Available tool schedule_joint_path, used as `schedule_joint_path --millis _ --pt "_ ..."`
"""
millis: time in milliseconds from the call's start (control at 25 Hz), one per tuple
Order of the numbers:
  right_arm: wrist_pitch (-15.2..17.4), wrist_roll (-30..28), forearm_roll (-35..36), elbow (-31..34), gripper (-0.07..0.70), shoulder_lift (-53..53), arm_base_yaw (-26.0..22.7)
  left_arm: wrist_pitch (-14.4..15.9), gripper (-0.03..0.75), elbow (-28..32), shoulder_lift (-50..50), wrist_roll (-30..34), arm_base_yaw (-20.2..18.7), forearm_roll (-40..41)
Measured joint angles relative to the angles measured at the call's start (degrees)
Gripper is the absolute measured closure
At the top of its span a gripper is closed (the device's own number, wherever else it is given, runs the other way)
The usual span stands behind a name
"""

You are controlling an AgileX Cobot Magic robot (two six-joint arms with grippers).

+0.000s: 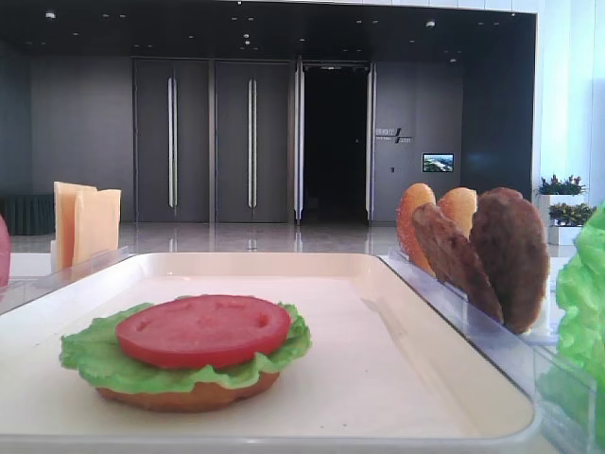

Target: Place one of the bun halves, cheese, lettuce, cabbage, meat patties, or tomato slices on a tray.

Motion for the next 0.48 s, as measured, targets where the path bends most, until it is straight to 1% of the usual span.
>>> schedule_joint_path --millis 320,480 --pt "0.0 0.0 0.0 0.0 0.262 0.0 0.0 0.0 0.493 0.0 0.0 -0.05 0.0 0.05" --pt "0.0 0.0 -0.05 0.0 0.262 0.0 0.0 0.0 0.493 0.0 0.0 -2.37 0.0 1.82"
